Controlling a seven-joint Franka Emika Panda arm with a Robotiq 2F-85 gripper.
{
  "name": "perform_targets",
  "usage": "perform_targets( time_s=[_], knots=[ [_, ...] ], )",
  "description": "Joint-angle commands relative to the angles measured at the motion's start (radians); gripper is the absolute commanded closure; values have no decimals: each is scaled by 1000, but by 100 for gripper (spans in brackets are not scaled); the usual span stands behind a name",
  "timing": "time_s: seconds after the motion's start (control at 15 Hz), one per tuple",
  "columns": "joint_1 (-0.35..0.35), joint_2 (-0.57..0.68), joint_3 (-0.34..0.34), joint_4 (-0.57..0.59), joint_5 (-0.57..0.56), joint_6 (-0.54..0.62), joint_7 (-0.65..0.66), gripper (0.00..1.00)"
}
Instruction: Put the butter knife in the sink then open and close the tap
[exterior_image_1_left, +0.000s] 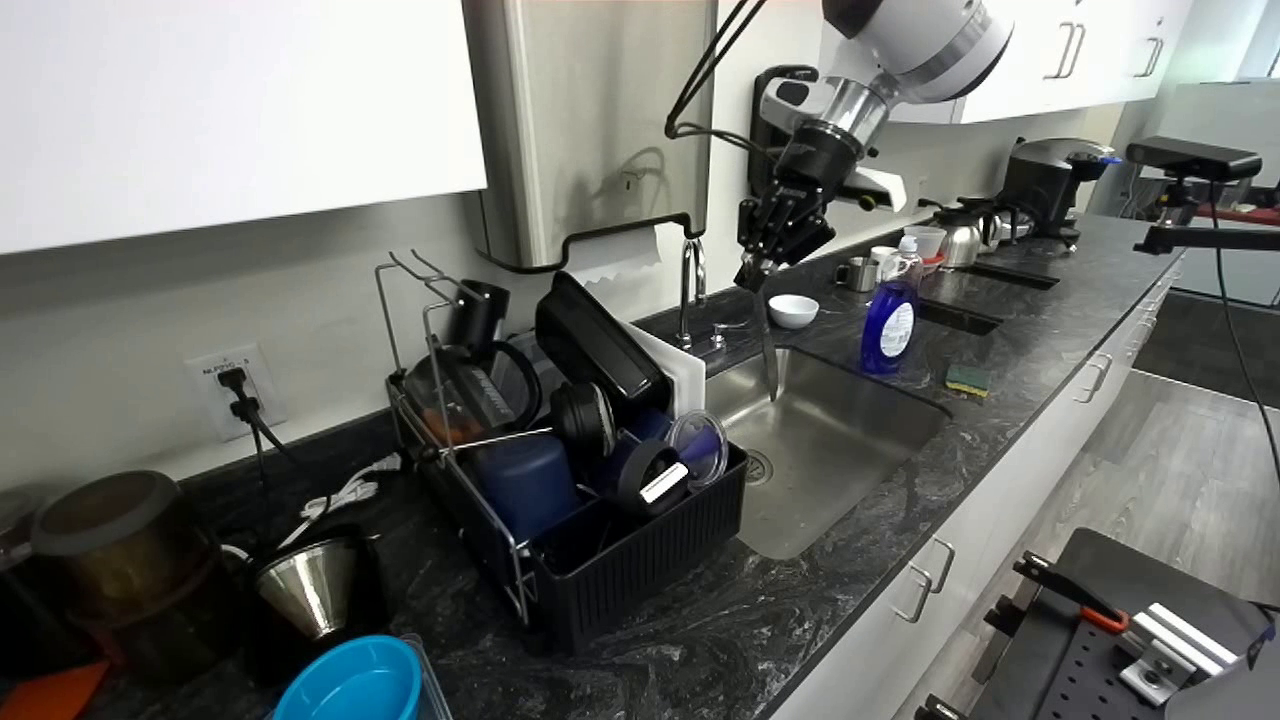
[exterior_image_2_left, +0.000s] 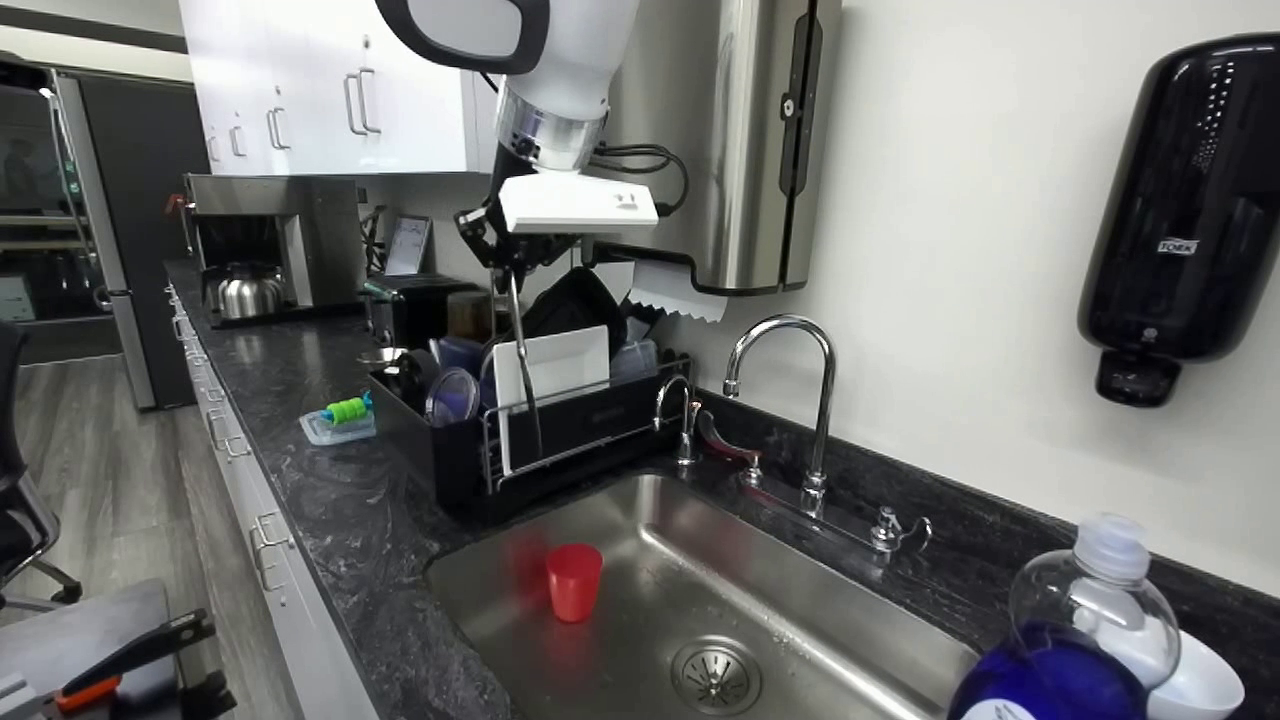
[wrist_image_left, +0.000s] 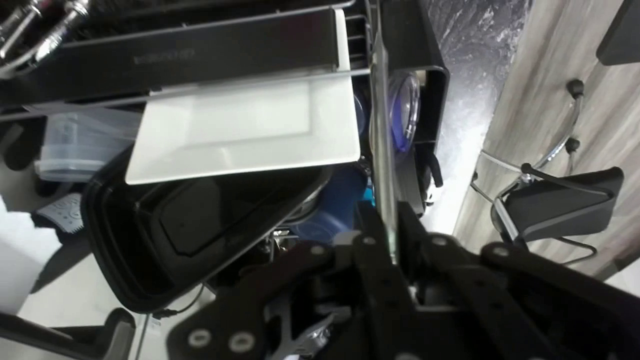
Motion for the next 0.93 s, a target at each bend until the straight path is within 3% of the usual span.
perform_targets(
  time_s=[0.0, 0.2, 0.87],
  knots=[
    [2, 16, 2, -8, -62, 107, 103, 97],
    [1, 39, 1, -25, -113, 217, 201, 97],
    [-15, 168, -8, -57, -204, 395, 403, 97]
  ],
)
